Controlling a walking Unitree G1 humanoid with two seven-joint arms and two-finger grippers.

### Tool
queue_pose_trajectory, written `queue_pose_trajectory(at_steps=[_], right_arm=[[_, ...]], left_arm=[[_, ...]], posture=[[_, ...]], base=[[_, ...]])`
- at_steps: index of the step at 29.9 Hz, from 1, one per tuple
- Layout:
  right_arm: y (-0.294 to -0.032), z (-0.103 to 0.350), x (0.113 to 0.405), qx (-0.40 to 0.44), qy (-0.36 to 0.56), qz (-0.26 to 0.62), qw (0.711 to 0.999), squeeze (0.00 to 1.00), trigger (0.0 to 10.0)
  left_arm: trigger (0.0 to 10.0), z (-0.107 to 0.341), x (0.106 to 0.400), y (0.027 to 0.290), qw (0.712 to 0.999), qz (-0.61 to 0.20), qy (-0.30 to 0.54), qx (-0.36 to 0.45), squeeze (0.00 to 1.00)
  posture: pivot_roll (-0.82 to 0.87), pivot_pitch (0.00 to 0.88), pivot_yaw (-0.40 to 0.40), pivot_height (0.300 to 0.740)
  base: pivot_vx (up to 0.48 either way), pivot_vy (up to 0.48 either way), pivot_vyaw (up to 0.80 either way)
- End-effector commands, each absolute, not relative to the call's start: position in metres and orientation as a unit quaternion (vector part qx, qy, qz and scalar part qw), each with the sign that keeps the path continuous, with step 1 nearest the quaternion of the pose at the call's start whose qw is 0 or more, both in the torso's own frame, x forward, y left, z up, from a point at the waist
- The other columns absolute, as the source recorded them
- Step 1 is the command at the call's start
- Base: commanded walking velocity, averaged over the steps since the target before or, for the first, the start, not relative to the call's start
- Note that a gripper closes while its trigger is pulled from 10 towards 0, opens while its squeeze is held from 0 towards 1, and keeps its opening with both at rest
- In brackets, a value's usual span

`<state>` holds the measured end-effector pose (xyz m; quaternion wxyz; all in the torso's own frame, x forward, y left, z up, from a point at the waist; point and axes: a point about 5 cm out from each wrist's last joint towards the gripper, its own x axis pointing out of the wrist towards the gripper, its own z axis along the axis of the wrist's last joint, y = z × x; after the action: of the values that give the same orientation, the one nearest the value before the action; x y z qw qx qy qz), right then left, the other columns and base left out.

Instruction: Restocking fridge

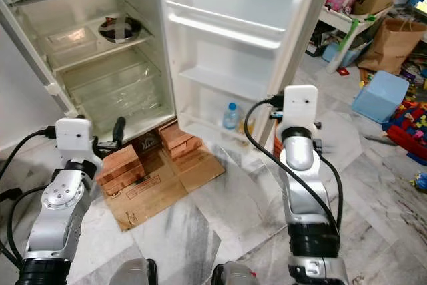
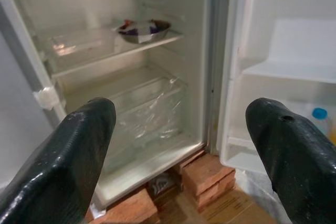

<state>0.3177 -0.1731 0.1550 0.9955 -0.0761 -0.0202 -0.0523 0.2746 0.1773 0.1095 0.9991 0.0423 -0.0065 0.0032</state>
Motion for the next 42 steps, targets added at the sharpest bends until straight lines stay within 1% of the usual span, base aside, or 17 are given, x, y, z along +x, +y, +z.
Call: queue_pose_trajectory(at_steps=[1,2,8,14,21,42], right_arm=[[-0.164,0.16,0.321,-0.054,-0.031,-0.013,0.998,0.0,10.0],[-0.159,0.159,0.322,-0.056,-0.031,0.005,0.998,0.0,10.0],[-0.148,0.161,0.325,-0.036,-0.04,0.047,0.997,0.0,10.0],[-0.147,0.16,0.325,-0.034,-0.042,0.056,0.997,0.0,10.0],[-0.141,0.16,0.326,-0.028,-0.044,0.071,0.996,0.0,10.0],[-0.135,0.157,0.324,-0.018,-0.044,0.093,0.995,0.0,10.0]], left_arm=[[10.0,0.11,0.276,0.175,0.999,0.001,-0.013,0.047,0.0],[10.0,0.11,0.276,0.175,0.999,0.001,-0.015,0.047,0.0],[10.0,0.11,0.28,0.171,0.998,0.003,-0.014,0.055,0.0],[10.0,0.113,0.282,0.165,0.999,0.0,-0.029,0.045,0.0],[10.0,0.116,0.284,0.16,0.998,-0.005,-0.037,0.044,0.0],[10.0,0.115,0.285,0.164,0.998,0.007,-0.037,0.047,0.0]], posture=[[0.04,0.078,-0.07,0.74],[0.04,0.078,-0.07,0.74],[0.03,0.078,-0.07,0.74],[0.03,0.076,-0.071,0.74],[0.03,0.082,-0.068,0.74],[0.03,0.085,-0.063,0.74]], base=[[0.337,0.0,0.0],[0.364,0.0,0.0],[0.444,0.0,0.0],[0.44,0.0,0.0],[0.358,-0.316,0.0],[0.314,-0.36,0.0]])
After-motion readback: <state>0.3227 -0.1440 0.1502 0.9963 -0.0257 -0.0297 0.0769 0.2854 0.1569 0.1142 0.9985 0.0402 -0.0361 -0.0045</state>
